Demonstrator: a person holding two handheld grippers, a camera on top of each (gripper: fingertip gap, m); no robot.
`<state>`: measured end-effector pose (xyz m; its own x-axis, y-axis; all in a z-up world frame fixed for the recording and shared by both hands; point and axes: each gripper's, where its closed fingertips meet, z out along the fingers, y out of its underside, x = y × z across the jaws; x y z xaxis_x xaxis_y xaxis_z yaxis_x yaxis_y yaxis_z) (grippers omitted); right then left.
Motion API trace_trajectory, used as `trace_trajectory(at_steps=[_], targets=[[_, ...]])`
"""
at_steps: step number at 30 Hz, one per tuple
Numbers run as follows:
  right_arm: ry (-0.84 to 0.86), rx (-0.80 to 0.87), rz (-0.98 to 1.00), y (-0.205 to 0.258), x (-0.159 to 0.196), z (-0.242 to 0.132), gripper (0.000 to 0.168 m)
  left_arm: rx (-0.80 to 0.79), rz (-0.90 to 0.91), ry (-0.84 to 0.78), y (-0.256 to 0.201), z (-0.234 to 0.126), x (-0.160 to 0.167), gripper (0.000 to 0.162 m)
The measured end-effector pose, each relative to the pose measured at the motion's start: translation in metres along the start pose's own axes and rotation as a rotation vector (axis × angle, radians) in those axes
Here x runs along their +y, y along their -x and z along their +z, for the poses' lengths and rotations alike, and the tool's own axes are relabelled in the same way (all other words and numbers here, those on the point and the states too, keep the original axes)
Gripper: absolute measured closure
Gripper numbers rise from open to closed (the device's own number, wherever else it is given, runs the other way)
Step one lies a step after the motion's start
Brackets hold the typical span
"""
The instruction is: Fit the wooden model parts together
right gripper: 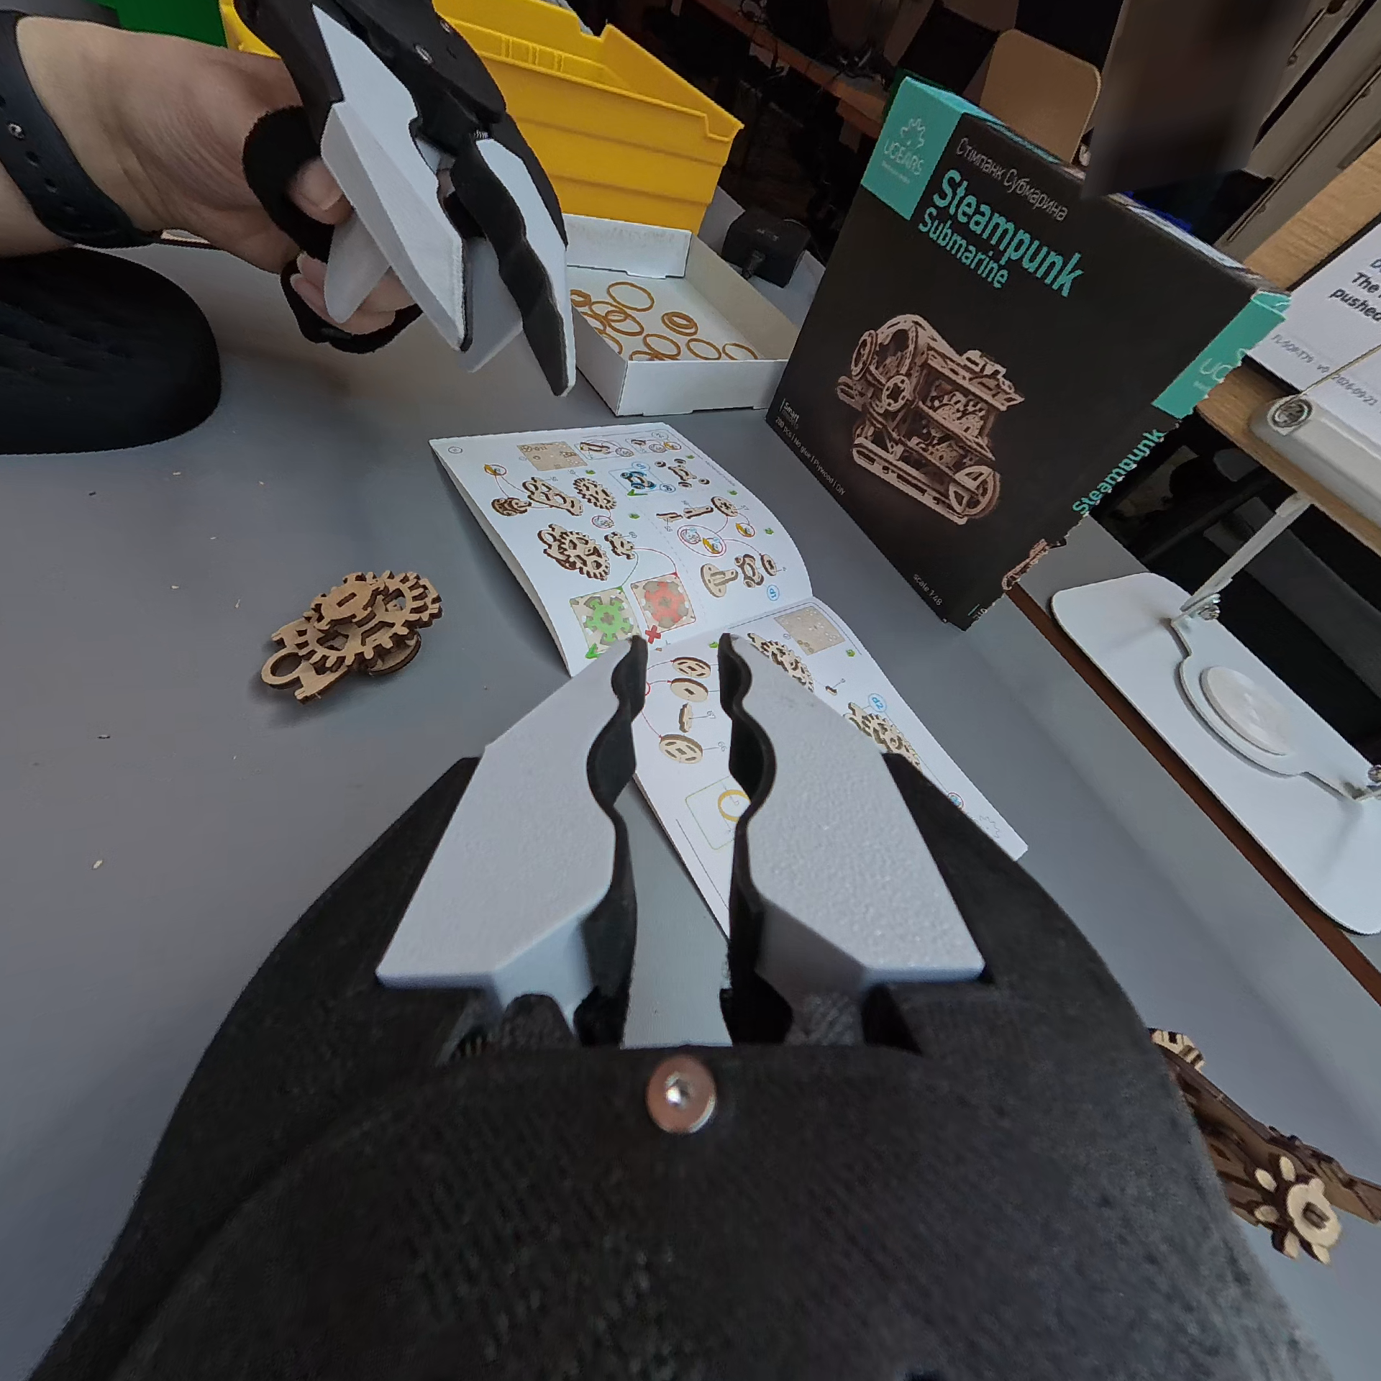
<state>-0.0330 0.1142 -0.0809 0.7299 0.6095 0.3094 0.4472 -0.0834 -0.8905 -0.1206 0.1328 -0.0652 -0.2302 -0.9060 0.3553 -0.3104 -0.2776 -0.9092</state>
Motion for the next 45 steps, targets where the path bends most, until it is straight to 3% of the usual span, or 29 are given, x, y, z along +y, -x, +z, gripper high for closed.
trace_trajectory(at_steps=[45], targets=[[0.048, -0.016, -0.078, 0.0088, 0.0056, 0.0054, 0.150, -0.006, -0.003, 0.020, 0.0009, 0.0010, 0.0028, 0.129]])
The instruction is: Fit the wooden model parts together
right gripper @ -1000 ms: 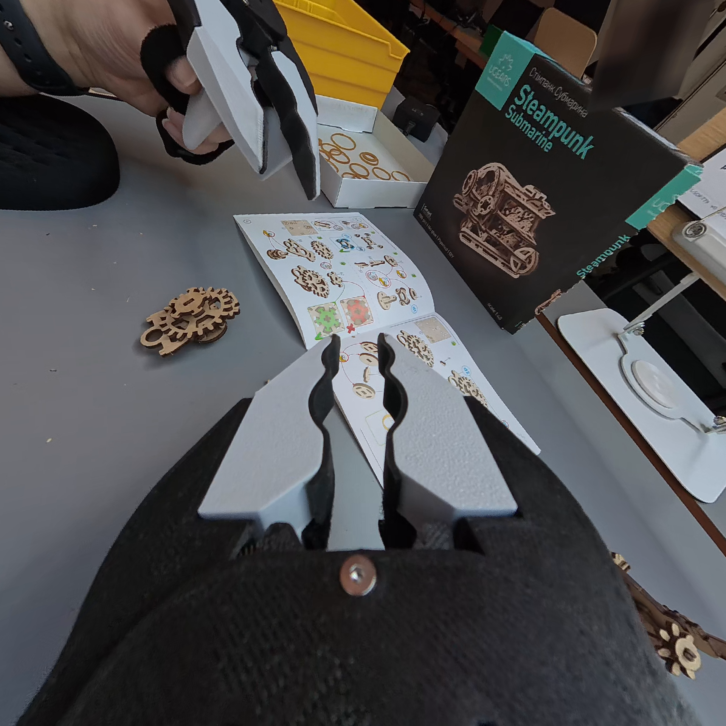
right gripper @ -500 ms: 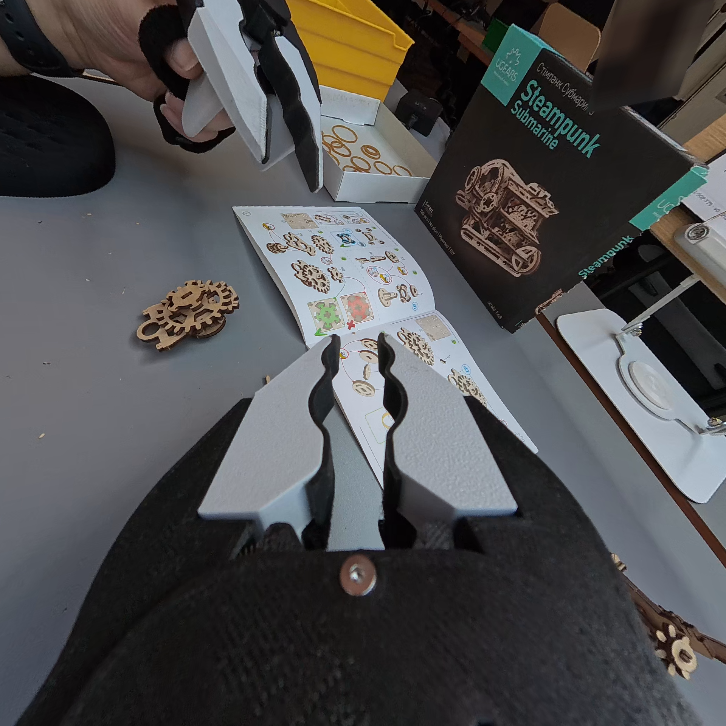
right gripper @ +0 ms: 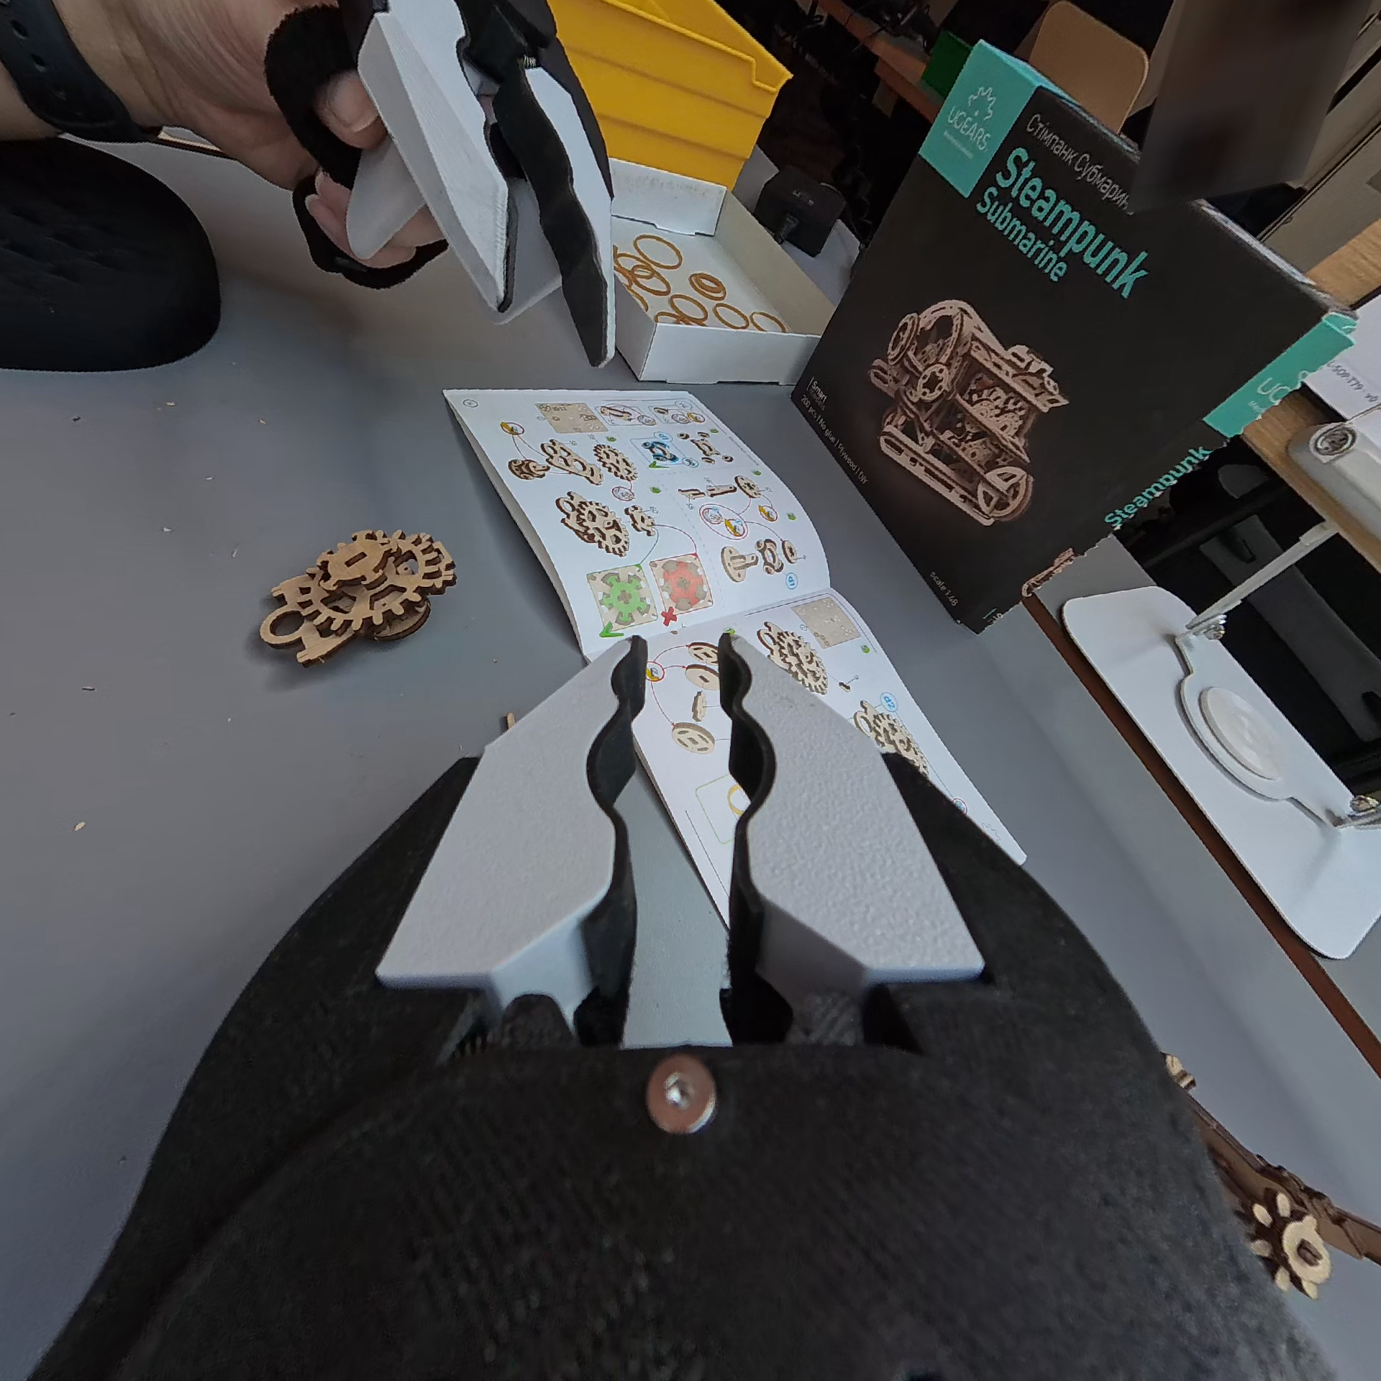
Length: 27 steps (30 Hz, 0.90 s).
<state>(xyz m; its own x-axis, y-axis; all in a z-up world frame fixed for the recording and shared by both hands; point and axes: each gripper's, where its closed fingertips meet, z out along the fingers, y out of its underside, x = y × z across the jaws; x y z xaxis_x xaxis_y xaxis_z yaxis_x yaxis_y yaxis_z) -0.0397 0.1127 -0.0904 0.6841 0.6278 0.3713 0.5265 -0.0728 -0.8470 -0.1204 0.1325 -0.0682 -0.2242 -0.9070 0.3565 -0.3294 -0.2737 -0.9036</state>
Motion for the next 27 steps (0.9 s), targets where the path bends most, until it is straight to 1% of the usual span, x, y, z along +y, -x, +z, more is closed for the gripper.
trace_trajectory(at_steps=[27], targets=[[0.011, -0.011, -0.001, 0.0019, 0.0020, 0.0015, 0.150, 0.003, -0.004, 0.009, 0.0000, 0.0002, 0.0016, 0.129]])
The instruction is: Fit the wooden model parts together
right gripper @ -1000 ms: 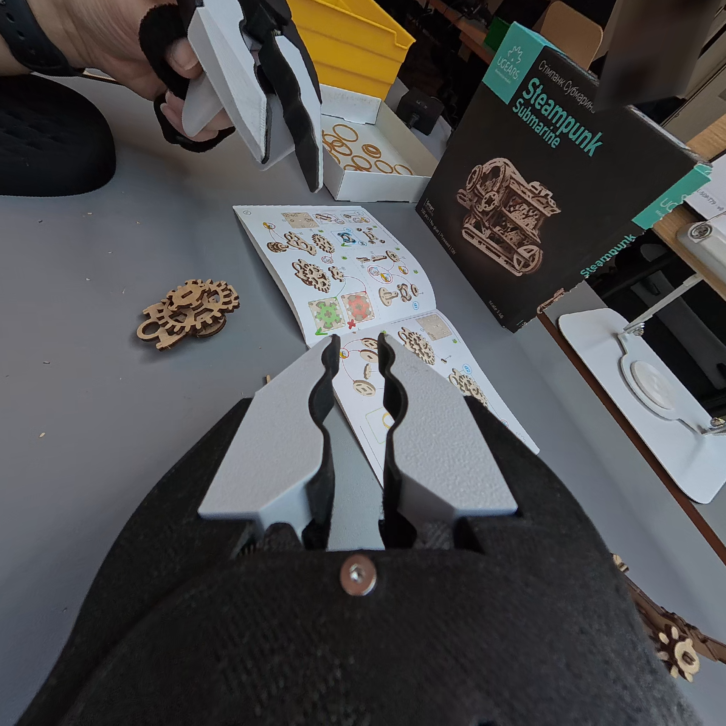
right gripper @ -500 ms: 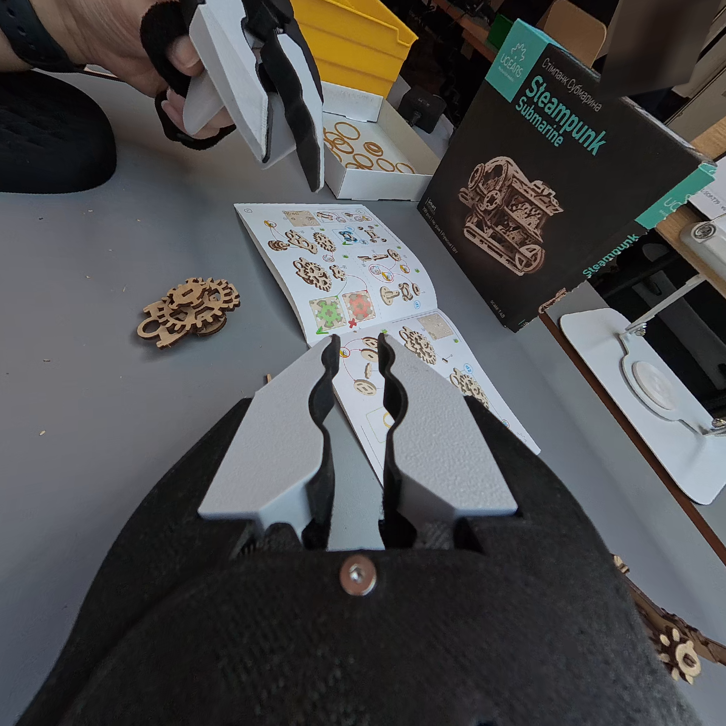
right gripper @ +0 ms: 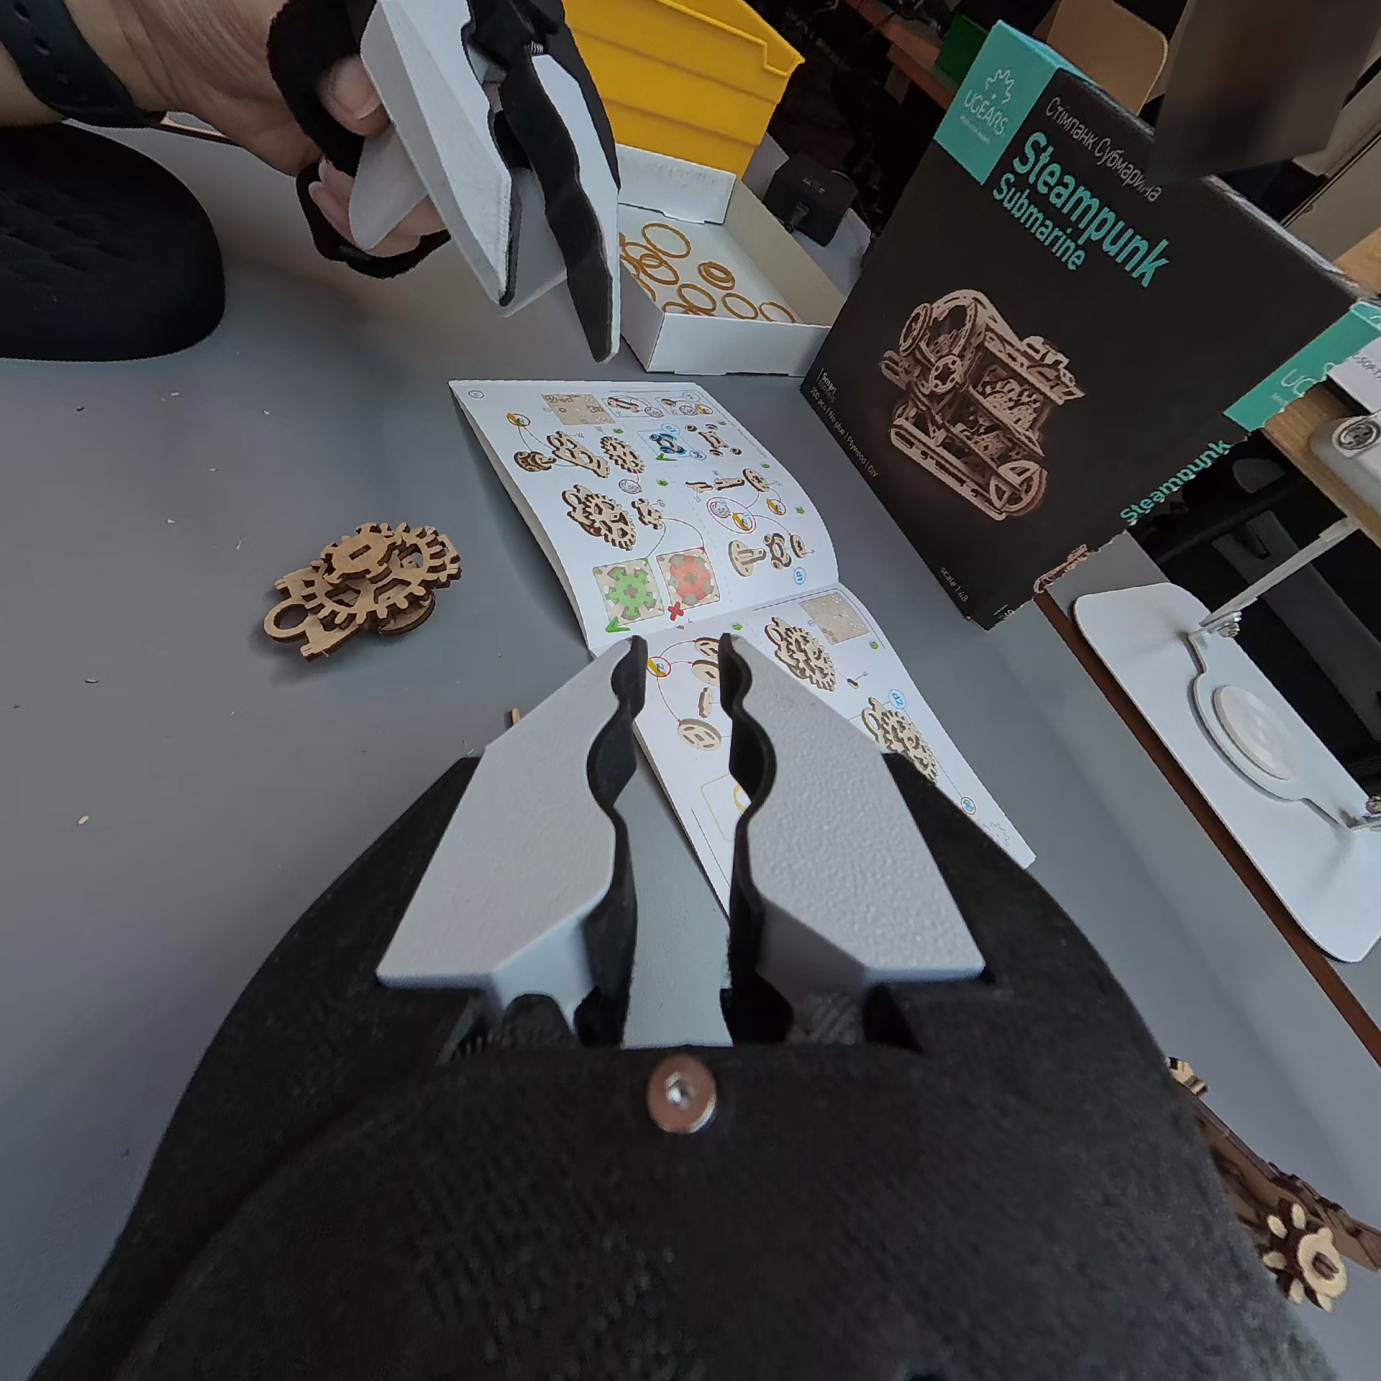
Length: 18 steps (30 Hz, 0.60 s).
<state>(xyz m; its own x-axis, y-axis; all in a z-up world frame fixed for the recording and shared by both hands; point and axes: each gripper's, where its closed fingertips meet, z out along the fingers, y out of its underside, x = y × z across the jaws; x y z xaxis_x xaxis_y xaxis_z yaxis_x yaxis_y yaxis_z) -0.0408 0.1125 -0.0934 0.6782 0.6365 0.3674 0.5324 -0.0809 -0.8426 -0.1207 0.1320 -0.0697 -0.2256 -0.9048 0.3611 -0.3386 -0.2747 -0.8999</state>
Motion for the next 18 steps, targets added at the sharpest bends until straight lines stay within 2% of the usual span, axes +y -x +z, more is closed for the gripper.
trace_trajectory(at_steps=[11, 18], targets=[[0.002, -0.018, 0.027, 0.002, 0.001, 0.001, 0.150, -0.009, -0.015, 0.019, 0.003, -0.002, 0.004, 0.128], [-0.036, -0.147, 0.196, 0.020, -0.009, 0.004, 0.148, 0.020, -0.078, 0.149, 0.004, 0.001, 0.030, 0.126]])
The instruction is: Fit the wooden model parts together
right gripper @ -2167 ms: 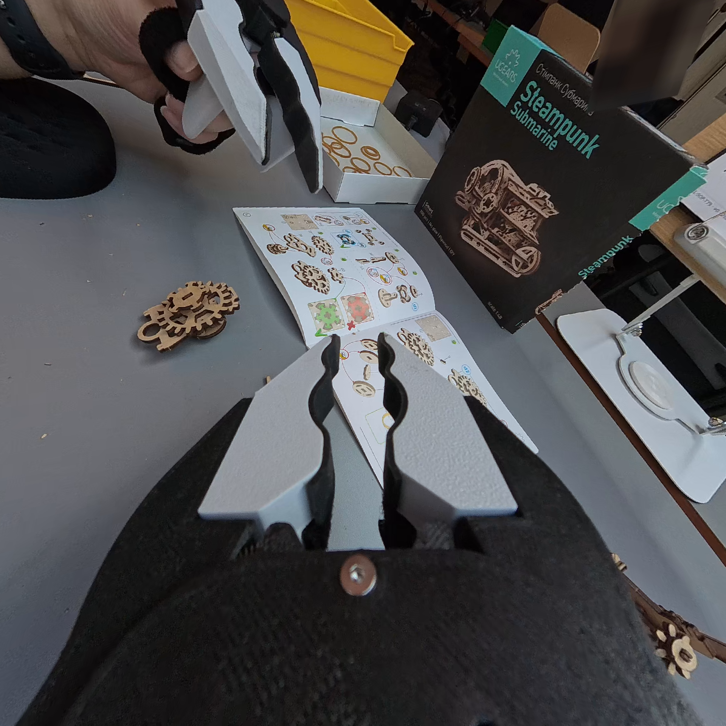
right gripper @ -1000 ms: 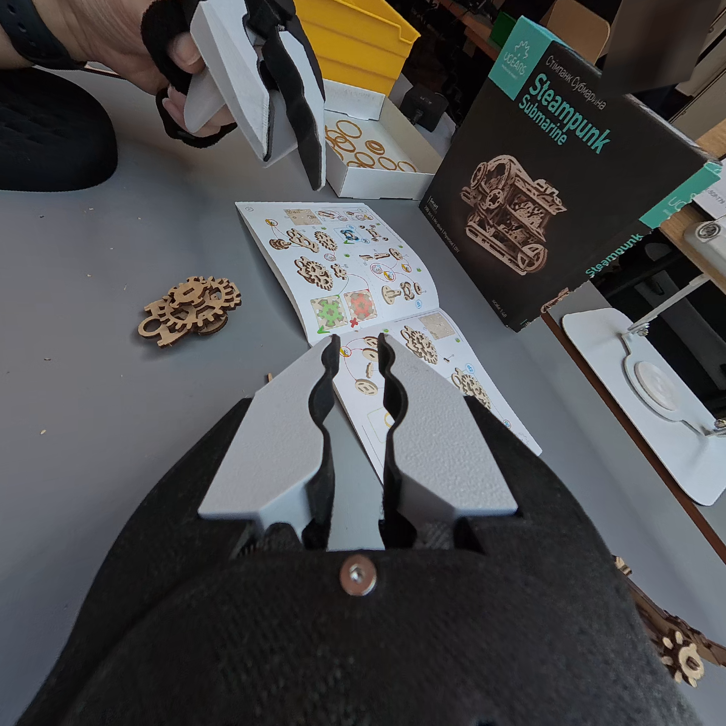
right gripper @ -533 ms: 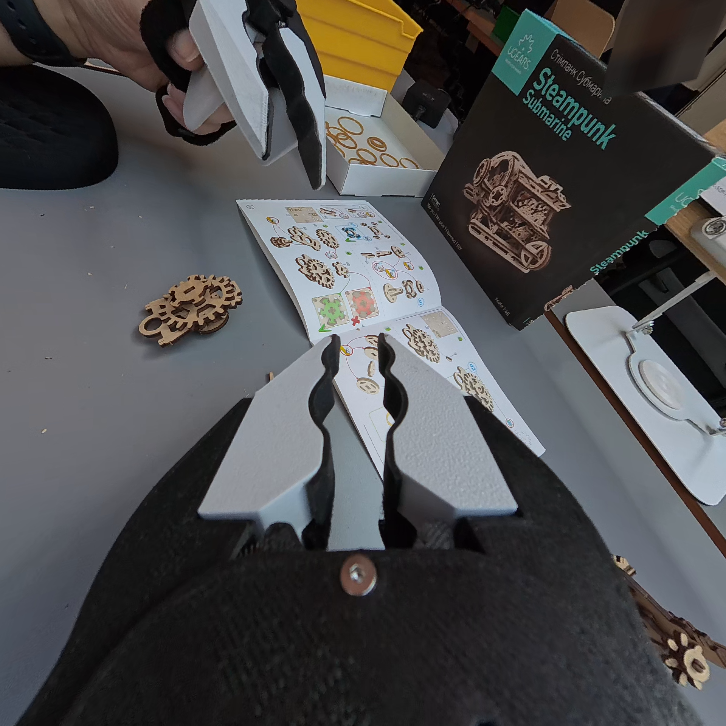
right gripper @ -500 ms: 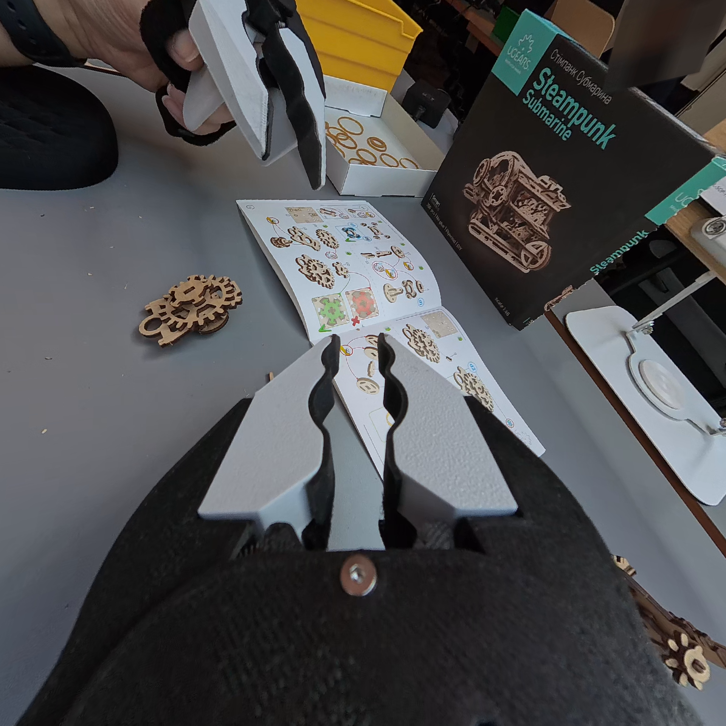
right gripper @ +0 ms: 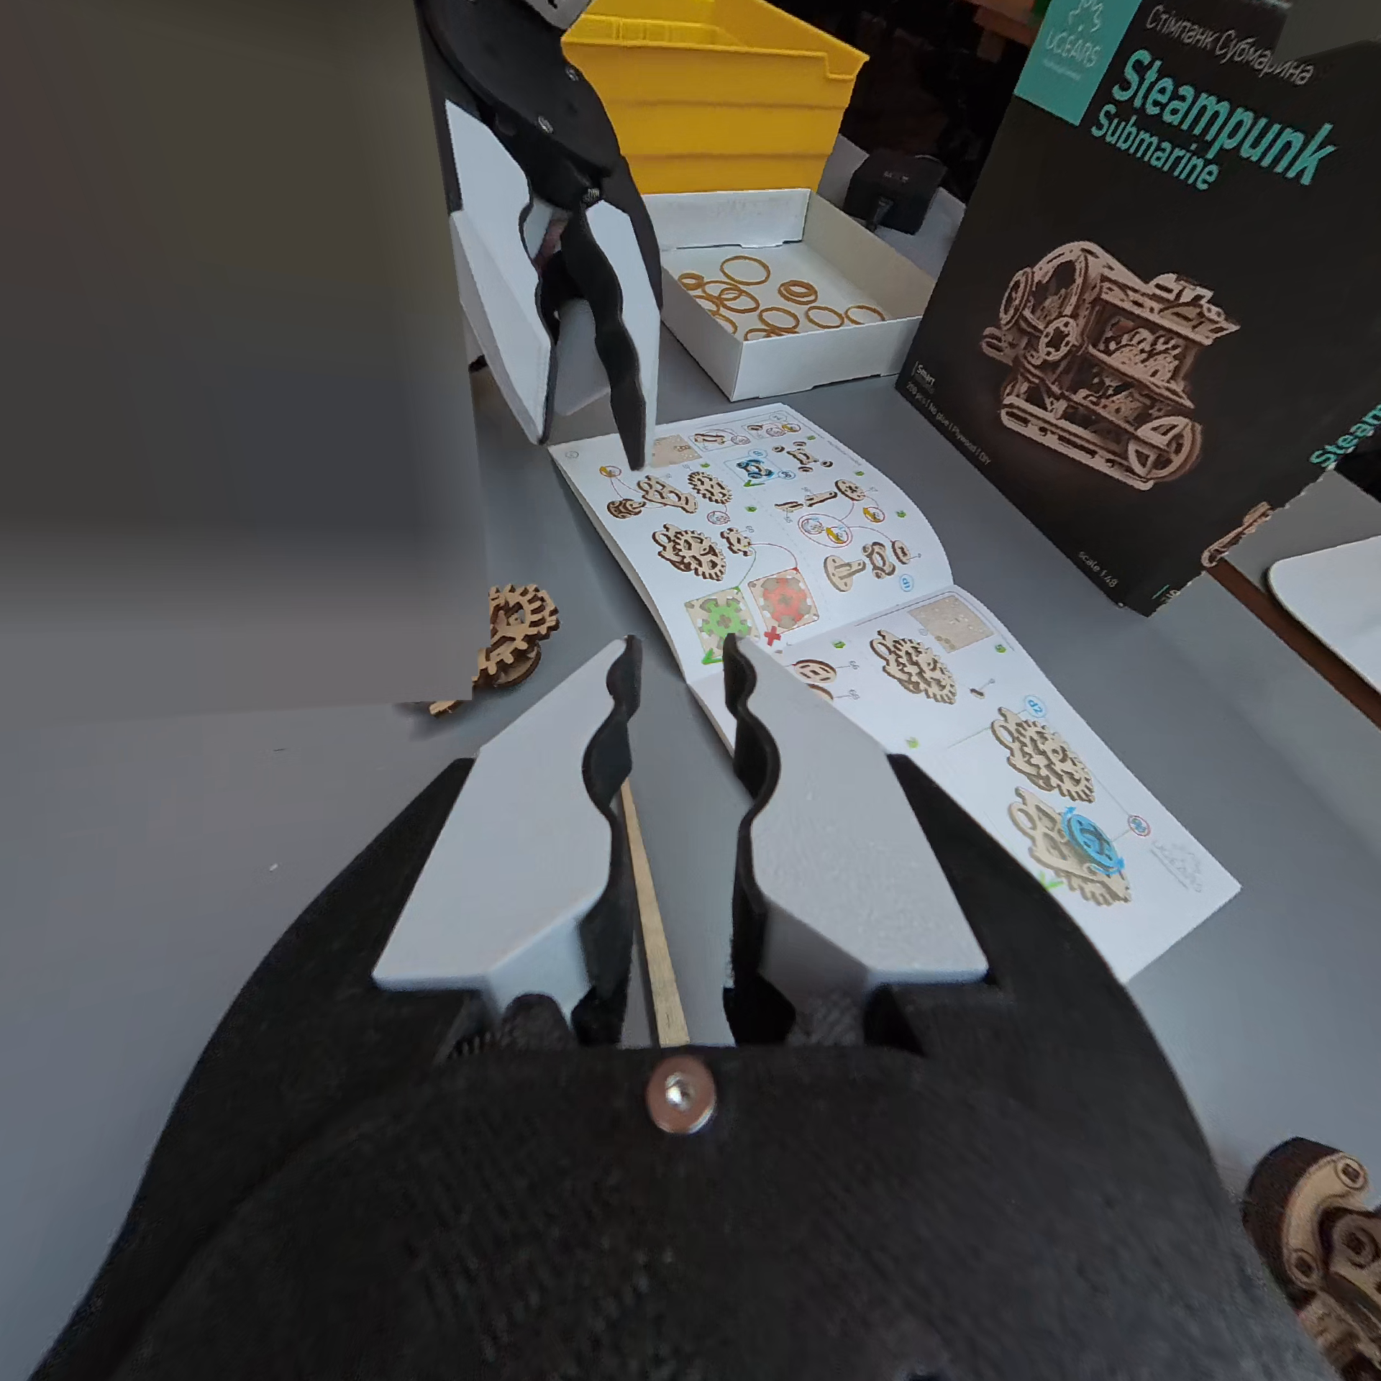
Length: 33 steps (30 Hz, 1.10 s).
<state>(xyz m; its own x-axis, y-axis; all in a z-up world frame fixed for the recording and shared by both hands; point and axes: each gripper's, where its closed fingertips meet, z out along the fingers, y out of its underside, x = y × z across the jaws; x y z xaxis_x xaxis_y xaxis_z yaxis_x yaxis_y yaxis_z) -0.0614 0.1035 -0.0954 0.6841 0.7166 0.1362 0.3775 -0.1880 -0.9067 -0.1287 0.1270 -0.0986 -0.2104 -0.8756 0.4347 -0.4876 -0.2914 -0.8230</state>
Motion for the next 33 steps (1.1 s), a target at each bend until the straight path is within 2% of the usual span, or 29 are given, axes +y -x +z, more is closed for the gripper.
trace_trajectory(at_steps=[4, 15, 17, 21, 25, 33], targets=[[-0.025, -0.103, 0.101, 0.017, -0.005, 0.005, 0.146, 0.014, -0.004, 0.093, -0.001, 0.007, 0.017, 0.126], [0.062, -0.268, 0.271, 0.041, 0.008, 0.017, 0.139, 0.130, -0.111, 0.178, -0.015, 0.013, 0.033, 0.131], [0.079, -0.319, 0.335, 0.049, 0.008, 0.019, 0.137, 0.160, -0.125, 0.204, -0.021, 0.016, 0.036, 0.134], [0.143, -0.399, 0.492, 0.061, 0.010, 0.027, 0.134, 0.165, -0.164, 0.224, -0.022, 0.022, 0.039, 0.130], [0.221, -0.393, 0.564, 0.064, 0.018, 0.033, 0.134, 0.162, -0.190, 0.222, -0.020, 0.023, 0.039, 0.130], [0.259, -0.372, 0.666, 0.059, 0.022, 0.034, 0.134, 0.114, -0.193, 0.269, -0.014, 0.028, 0.046, 0.128]])
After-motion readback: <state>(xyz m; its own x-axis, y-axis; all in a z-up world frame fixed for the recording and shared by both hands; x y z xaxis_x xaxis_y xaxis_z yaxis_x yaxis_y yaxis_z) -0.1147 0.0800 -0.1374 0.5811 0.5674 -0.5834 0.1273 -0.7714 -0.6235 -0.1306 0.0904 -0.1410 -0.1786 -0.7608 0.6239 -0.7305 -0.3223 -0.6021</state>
